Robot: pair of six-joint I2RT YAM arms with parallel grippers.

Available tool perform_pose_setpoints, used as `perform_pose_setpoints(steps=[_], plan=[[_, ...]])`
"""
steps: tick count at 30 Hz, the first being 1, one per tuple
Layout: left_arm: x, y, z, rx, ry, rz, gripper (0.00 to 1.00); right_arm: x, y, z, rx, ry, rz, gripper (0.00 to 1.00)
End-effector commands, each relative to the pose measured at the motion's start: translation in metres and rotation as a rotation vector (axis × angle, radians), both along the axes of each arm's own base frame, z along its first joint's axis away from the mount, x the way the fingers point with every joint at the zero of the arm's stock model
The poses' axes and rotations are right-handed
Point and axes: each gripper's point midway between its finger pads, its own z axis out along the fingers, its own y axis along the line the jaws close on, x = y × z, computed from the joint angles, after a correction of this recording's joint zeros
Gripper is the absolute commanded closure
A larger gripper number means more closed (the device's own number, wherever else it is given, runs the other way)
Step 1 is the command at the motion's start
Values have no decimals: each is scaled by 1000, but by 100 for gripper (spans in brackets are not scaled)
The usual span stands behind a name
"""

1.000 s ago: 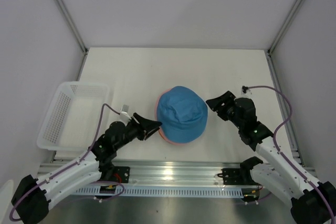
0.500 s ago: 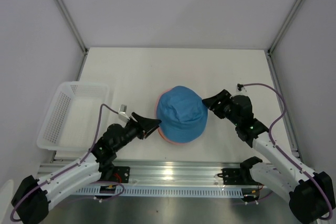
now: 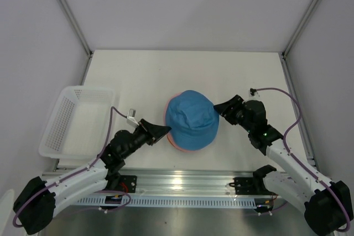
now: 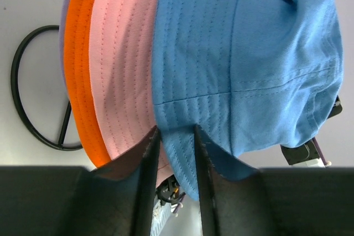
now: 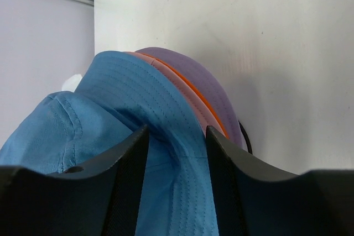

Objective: Stack the hats

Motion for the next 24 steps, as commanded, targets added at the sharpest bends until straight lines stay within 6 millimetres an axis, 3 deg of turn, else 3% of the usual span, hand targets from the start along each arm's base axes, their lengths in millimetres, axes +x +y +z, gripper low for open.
perform_pose_setpoints(steps=[1,5,10,11,13,15,19,24], plan=[[0,-4,16,-21,-85,-15,73,5,2,11,21,-37,-1,51],[0,-2,11,-4,-61,-11,99,4,3,10,19,-33,7,64],[-2,9,1,56,-10,26,99,4,3,4,0,-19,13,84],[1,18,-13,110,40,72,99,5,4,0,-6,-9,14,91],[0,25,-16,117,66,103,99,4,5,-5,-15,2,27,94],[-2,32,-33,157,115,121,99,2,9,-11,-25,20,48,98],[-7,28,-50,196,170,90,99,0,14,-19,-52,30,83,99],[-4,21,-57,243,179,61,99,-8,11,-29,-111,46,120,86]])
